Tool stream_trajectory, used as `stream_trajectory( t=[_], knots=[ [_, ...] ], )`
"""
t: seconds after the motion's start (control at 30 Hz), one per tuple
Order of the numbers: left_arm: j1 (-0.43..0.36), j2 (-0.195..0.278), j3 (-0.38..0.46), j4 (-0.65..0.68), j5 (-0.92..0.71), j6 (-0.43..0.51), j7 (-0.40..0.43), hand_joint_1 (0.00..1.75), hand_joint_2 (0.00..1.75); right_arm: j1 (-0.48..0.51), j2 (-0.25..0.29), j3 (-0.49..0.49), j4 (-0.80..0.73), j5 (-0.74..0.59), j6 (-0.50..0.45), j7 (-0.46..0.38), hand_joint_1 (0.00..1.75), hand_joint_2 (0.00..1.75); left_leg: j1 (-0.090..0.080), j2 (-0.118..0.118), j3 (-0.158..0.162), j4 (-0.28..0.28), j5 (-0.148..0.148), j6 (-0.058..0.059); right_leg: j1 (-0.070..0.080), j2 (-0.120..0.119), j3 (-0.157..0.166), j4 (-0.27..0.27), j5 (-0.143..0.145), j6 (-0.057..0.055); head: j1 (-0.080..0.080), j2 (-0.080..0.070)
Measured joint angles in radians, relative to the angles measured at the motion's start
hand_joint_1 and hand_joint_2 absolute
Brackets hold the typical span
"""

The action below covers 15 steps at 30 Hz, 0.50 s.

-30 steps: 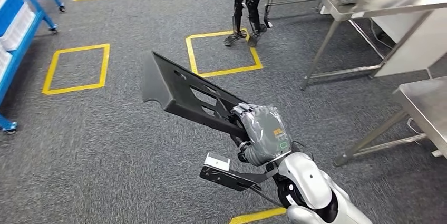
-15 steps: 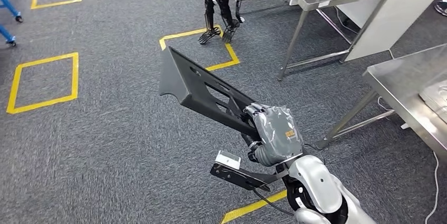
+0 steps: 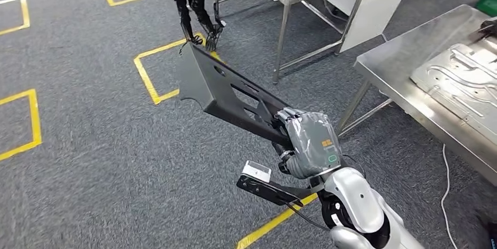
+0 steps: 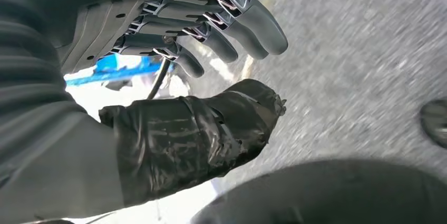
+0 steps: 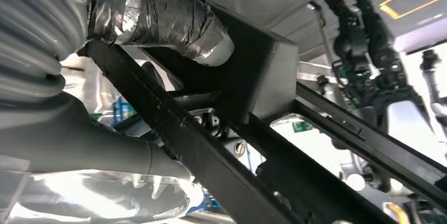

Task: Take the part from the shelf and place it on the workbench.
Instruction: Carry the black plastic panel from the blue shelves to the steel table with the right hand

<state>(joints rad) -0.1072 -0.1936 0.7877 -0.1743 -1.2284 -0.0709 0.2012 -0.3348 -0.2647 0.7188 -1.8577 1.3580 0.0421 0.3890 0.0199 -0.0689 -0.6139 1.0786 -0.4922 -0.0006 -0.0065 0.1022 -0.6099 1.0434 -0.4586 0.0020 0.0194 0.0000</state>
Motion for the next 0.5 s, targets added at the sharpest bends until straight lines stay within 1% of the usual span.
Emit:
stream_trajectory(
  t=[0.03, 0.07, 0.1, 0.13, 0.17, 0.2, 0.23, 0.27, 0.3, 0.33, 0.37, 0.43, 0.47, 0.5],
  knots=[
    [-0.001, 0.000, 0.000, 0.000, 0.002, 0.000, 0.000, 0.00, 1.75, -0.001, 0.000, -0.002, -0.001, 0.000, 0.001, 0.000, 1.75, 1.75, -0.001, -0.012, 0.006, -0.014, -0.002, 0.003, -0.002, 0.010, -0.005, 0.002, 0.000, 0.006, 0.000, 0.000],
    [-0.002, 0.000, 0.001, 0.000, 0.002, 0.000, 0.000, 0.00, 1.75, -0.001, 0.000, -0.005, -0.002, 0.000, 0.002, 0.000, 1.75, 1.75, -0.003, -0.006, 0.008, -0.019, -0.002, 0.007, -0.003, 0.021, -0.009, 0.002, 0.002, 0.013, -0.001, 0.000],
    [-0.002, 0.000, 0.001, 0.000, 0.000, 0.000, 0.001, 0.00, 1.75, -0.001, 0.000, -0.008, -0.003, 0.000, 0.003, 0.000, 1.75, 1.75, -0.003, 0.005, 0.010, -0.022, 0.001, 0.013, -0.006, 0.028, -0.011, -0.001, 0.004, 0.018, -0.001, 0.000],
    [-0.002, 0.000, 0.001, 0.000, -0.002, 0.000, 0.001, 0.00, 1.75, -0.001, 0.000, -0.011, -0.004, 0.000, 0.004, 0.000, 1.75, 1.75, -0.002, 0.017, 0.014, -0.028, 0.004, 0.019, -0.005, 0.017, -0.015, 0.004, 0.000, 0.023, 0.000, 0.000],
    [-0.002, 0.000, 0.001, 0.000, -0.004, 0.000, 0.000, 0.00, 1.75, -0.003, 0.000, -0.013, -0.006, 0.001, 0.004, -0.001, 1.75, 1.75, 0.000, 0.029, 0.018, -0.035, 0.007, 0.026, -0.004, -0.007, -0.025, 0.024, -0.012, 0.027, 0.004, 0.000],
    [-0.002, 0.000, 0.001, 0.000, -0.005, 0.000, 0.000, 0.00, 1.75, -0.005, -0.001, -0.016, -0.006, 0.001, 0.006, -0.001, 1.75, 1.75, 0.001, 0.042, 0.022, -0.041, 0.009, 0.031, -0.002, -0.037, -0.044, 0.064, -0.034, 0.031, 0.007, 0.000],
    [-0.001, 0.000, 0.001, 0.000, -0.005, 0.000, -0.001, 0.00, 1.75, -0.007, -0.001, -0.017, -0.007, 0.002, 0.007, -0.002, 1.75, 1.75, 0.000, 0.053, 0.024, -0.044, 0.009, 0.034, -0.002, -0.069, -0.072, 0.121, -0.062, 0.036, 0.010, 0.000],
    [-0.001, 0.000, 0.001, 0.000, -0.005, -0.001, -0.002, 0.00, 1.75, -0.008, 0.000, -0.018, -0.007, 0.002, 0.009, -0.003, 1.75, 1.75, -0.001, 0.066, 0.025, -0.045, 0.008, 0.037, -0.003, -0.085, -0.104, 0.186, -0.088, 0.040, 0.012, 0.000],
    [-0.001, 0.000, 0.001, 0.000, -0.005, -0.001, -0.002, 0.00, 1.75, -0.008, 0.000, -0.019, -0.007, 0.003, 0.011, -0.003, 1.75, 1.75, -0.002, 0.078, 0.026, -0.045, 0.006, 0.038, -0.005, -0.092, -0.131, 0.237, -0.104, 0.042, 0.012, 0.000],
    [-0.001, 0.000, 0.001, 0.000, -0.005, -0.001, -0.002, 0.00, 1.75, -0.007, 0.000, -0.019, -0.007, 0.003, 0.012, -0.003, 1.75, 1.75, -0.003, 0.087, 0.026, -0.045, 0.004, 0.038, -0.006, -0.094, -0.149, 0.270, -0.112, 0.044, 0.012, 0.000],
    [-0.001, 0.000, 0.001, 0.000, -0.005, -0.002, -0.002, 0.00, 1.75, -0.006, 0.000, -0.019, -0.007, 0.003, 0.012, -0.003, 1.75, 1.75, -0.003, 0.093, 0.027, -0.045, 0.004, 0.038, -0.007, -0.095, -0.157, 0.283, -0.112, 0.045, 0.012, 0.000],
    [-0.001, 0.000, 0.001, 0.000, -0.005, -0.002, -0.002, 0.00, 1.75, -0.006, 0.000, -0.019, -0.007, 0.003, 0.012, -0.003, 1.75, 1.75, -0.003, 0.097, 0.028, -0.045, 0.003, 0.038, -0.008, -0.096, -0.158, 0.284, -0.109, 0.045, 0.012, 0.000],
    [-0.001, 0.000, 0.001, 0.000, -0.005, -0.002, -0.003, 0.00, 1.75, -0.006, 0.000, -0.019, -0.007, 0.003, 0.012, -0.003, 1.75, 1.75, -0.003, 0.101, 0.029, -0.045, 0.002, 0.038, -0.008, -0.097, -0.151, 0.269, -0.097, 0.045, 0.012, 0.000],
    [-0.001, 0.000, 0.001, 0.000, -0.005, -0.002, -0.003, 0.00, 1.75, -0.006, -0.001, -0.020, -0.007, 0.003, 0.013, -0.003, 1.75, 1.75, -0.003, 0.108, 0.032, -0.045, -0.001, 0.037, -0.008, -0.101, -0.126, 0.219, -0.068, 0.044, 0.012, 0.000]
  ],
)
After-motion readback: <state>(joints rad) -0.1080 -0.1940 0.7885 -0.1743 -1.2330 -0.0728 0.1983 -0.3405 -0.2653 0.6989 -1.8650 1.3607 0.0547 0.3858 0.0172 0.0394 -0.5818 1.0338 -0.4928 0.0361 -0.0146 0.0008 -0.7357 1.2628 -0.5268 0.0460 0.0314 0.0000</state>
